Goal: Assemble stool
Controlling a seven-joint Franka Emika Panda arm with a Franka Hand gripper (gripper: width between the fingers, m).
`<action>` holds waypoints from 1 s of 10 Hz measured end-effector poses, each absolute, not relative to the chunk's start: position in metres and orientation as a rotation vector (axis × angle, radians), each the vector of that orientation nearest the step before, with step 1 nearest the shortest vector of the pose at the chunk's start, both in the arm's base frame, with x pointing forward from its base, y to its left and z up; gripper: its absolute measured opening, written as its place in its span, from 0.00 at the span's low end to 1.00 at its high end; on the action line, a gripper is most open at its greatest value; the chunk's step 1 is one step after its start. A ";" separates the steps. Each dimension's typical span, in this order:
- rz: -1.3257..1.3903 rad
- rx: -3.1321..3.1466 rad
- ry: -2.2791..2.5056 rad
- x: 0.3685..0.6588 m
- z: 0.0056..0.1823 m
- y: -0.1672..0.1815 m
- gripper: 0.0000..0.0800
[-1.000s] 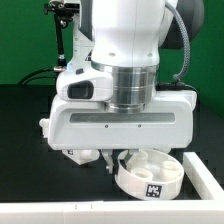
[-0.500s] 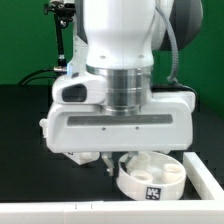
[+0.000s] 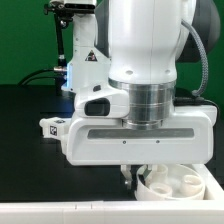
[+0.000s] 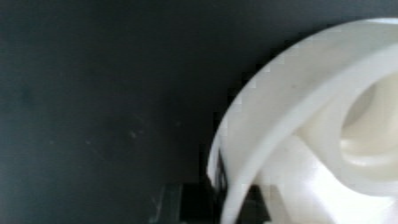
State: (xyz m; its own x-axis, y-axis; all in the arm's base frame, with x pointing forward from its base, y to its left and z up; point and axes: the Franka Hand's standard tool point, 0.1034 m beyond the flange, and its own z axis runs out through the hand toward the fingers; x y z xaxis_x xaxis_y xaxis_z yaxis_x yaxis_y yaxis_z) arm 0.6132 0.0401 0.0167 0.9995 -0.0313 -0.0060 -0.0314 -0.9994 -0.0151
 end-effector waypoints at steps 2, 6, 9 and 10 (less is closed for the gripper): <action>0.009 -3.126 0.049 0.613 0.017 0.040 0.03; 0.059 -3.114 0.065 0.610 0.046 0.041 0.66; 0.098 -3.109 0.112 0.607 0.068 0.047 0.80; 0.103 -3.109 0.101 0.606 0.065 0.046 0.80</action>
Offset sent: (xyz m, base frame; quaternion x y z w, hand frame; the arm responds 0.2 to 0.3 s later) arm 0.0000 0.0000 0.0000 0.0000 0.0000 0.0000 1.0000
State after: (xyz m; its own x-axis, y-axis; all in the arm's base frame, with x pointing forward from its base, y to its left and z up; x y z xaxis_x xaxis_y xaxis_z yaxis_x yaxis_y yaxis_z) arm 0.6057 0.0460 0.0654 0.9957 -0.0638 -0.0672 -0.0657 -0.9975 -0.0270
